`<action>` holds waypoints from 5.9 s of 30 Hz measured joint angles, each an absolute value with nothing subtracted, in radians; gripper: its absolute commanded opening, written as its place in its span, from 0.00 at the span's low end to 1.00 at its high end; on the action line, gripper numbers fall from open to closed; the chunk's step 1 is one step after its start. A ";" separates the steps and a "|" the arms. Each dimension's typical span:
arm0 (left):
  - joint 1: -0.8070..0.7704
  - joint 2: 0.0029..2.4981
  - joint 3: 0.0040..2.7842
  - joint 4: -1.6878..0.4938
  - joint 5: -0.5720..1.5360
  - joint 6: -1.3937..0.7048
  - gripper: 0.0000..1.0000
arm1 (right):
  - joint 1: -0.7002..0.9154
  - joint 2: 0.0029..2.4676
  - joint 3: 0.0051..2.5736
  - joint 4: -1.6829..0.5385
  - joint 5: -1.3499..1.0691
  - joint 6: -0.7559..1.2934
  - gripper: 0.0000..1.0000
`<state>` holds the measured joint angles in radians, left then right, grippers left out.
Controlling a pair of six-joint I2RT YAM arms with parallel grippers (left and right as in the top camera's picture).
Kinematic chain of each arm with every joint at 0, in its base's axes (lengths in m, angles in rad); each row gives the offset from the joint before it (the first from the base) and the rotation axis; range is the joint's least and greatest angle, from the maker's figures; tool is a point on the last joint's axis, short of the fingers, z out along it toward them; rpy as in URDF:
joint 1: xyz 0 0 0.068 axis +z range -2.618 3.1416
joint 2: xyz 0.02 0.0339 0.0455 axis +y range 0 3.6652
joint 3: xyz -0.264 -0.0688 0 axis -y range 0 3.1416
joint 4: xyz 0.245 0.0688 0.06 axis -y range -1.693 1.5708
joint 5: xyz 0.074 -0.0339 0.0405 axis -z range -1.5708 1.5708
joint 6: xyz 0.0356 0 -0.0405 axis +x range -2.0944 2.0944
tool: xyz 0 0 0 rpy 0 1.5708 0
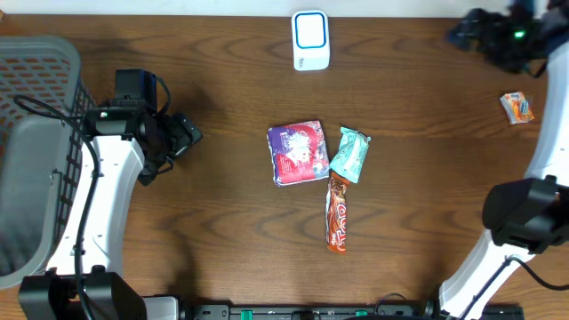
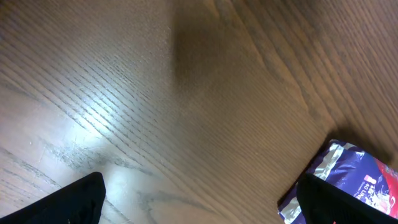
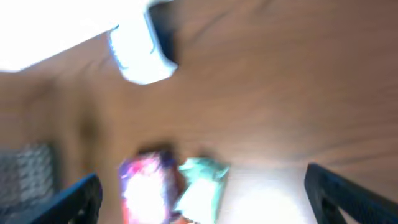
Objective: Scan the item barcode
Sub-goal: 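Carry the Kleenex pack right and drop it on the table, then reach the right gripper to the mint-green packet and grasp it, then lift the green packet toward the scanner with the right gripper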
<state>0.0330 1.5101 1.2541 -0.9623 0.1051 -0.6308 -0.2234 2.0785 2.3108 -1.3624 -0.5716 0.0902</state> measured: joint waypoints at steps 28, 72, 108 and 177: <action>0.033 1.510 1.254 -0.962 0.105 -0.631 0.98 | 0.331 2.137 2.114 -1.458 -0.153 0.216 0.52; 0.033 1.510 1.254 -0.962 0.105 -0.631 0.98 | 0.347 2.111 1.567 -0.986 0.020 0.534 0.01; 0.033 1.510 1.254 -0.962 0.105 -0.631 0.98 | 0.379 2.129 1.652 -1.108 0.044 0.667 0.55; 0.033 1.510 1.254 -0.962 0.105 -0.631 0.98 | 0.408 2.123 1.667 -1.155 0.031 0.583 0.01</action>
<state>0.0330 1.5101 1.2541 -0.9619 0.1051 -0.6308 0.4076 2.1231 1.6669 -1.1545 0.0315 0.5835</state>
